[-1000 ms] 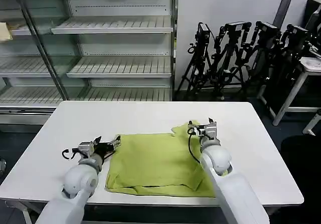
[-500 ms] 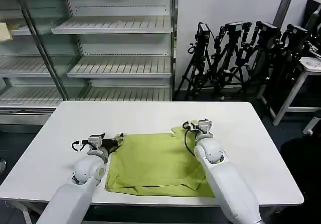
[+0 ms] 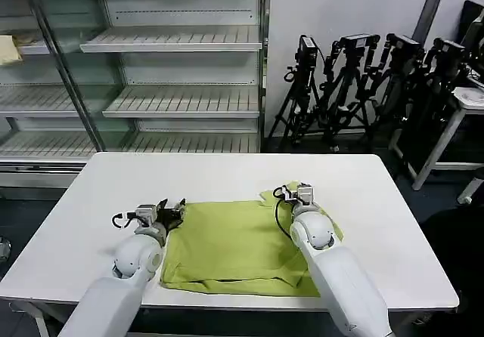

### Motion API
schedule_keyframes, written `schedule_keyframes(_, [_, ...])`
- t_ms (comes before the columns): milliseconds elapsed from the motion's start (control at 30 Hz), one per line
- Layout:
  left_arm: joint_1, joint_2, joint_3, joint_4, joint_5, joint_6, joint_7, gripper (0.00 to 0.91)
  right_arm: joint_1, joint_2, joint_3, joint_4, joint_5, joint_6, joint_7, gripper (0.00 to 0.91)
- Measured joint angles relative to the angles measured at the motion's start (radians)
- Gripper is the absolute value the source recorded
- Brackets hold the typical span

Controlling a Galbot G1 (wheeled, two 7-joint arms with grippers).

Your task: Fold and organize the clothes.

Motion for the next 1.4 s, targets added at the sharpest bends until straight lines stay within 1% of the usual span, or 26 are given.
schedule_keyframes(367, [0.020, -0.010, -0.004, -0.018, -0.010, 0.000, 0.016, 0.010, -0.006, 0.005, 0.003, 0.001, -0.002, 0.011, 0.001, 0.000])
schedule_keyframes(500, [0.019, -0.017, -0.012, -0.025, -0.019, -0.003, 0.019, 0.010, -0.014, 0.009, -0.003, 0.008, -0.016, 0.037, -0.001, 0.000])
schedule_keyframes(667, [0.024, -0.018, -0.025, -0.037, -0.033, -0.012, 0.020, 0.010, -0.025, 0.006, -0.004, 0.025, -0.032, 0.087, -0.010, 0.000])
schedule_keyframes(867, [0.034, -0.008, -0.045, -0.065, -0.039, -0.021, 0.015, 0.010, -0.040, -0.004, 0.007, 0.070, -0.044, 0.155, -0.017, 0.000])
schedule_keyframes(1000, [0.042, 0.001, -0.058, -0.090, -0.040, -0.029, 0.016, 0.010, -0.051, -0.011, 0.014, 0.103, -0.054, 0.186, -0.024, 0.000])
schedule_keyframes(1400, [0.089, 0.033, -0.088, -0.180, -0.034, -0.036, 0.019, 0.010, -0.127, -0.052, 0.058, 0.236, -0.068, 0.205, -0.043, 0.000])
